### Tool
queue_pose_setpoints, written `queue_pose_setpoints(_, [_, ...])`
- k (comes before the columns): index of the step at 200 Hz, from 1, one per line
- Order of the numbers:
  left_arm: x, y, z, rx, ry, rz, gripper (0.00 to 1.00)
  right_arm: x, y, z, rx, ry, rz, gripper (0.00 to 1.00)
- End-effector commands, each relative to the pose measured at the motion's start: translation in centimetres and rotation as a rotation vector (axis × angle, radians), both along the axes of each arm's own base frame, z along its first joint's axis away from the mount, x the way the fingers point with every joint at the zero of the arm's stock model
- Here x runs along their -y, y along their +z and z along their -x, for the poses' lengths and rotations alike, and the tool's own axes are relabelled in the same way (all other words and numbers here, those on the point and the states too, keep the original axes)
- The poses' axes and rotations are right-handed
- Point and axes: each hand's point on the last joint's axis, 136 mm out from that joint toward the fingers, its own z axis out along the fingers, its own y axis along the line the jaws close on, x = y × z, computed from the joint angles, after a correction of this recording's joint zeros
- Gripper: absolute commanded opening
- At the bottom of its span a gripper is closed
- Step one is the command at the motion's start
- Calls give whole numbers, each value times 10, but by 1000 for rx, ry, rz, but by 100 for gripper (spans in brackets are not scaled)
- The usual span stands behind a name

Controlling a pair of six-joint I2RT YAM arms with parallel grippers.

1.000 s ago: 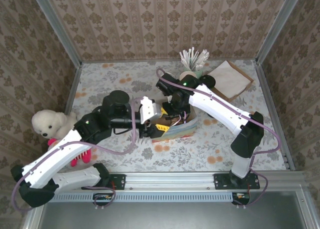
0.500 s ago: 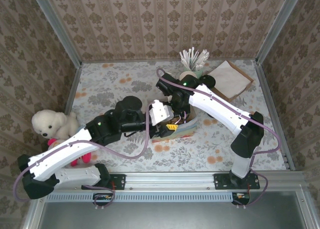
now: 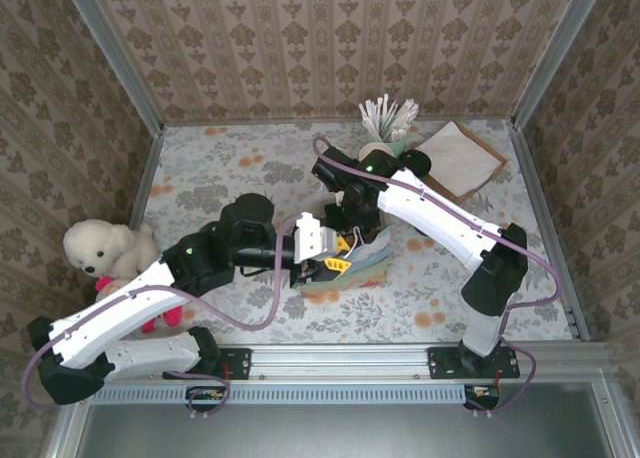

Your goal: Pack the takeout coffee

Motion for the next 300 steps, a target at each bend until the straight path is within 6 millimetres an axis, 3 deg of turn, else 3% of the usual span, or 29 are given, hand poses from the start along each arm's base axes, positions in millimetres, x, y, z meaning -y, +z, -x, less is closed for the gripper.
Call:
queue_pose_setpoints(1, [-3,9,22,10,-144,45,28,4,-4,-5,13,-23,26,30])
queue_pose_setpoints(15, [-1,7,21,-16,-154,36,30,2,-3,-5,17,-22,20,30])
queue_pose_setpoints(51, [-4,5,14,-9,-119,36,55,2,-9,-4,9,-24,27,30])
queue_pose_setpoints(72, [-15,8,12,40,-85,55,69,1,-11,-3,6,-18,23,30])
queue_pose_setpoints(111, [-55,18,-32,77,210,141,95,-4,-6,4,7,7,10,30])
queue_pose_setpoints(129, [-78,23,-60,49,383,192,100,-6,-2,8,12,22,0,30])
queue_pose_setpoints(155, [-103,21,-92,-6,576,229,100,-8,3,11,16,42,-15,30])
queue_pose_setpoints(173, [-128,20,-133,-95,849,254,100,-9,5,13,18,54,-27,31])
queue_pose_setpoints(196, [-148,-4,-165,-320,1101,136,99,-8,6,15,25,53,-17,30])
queue_pose_setpoints(233, [-138,-48,-152,-601,1124,-131,89,-12,11,14,90,90,-9,30])
queue_pose_setpoints(281, [-113,-61,-130,-686,1007,-230,86,-12,13,13,144,115,10,29])
queue_pose_setpoints(300, [-110,-70,-130,-696,1005,-271,77,-10,10,13,142,107,23,29])
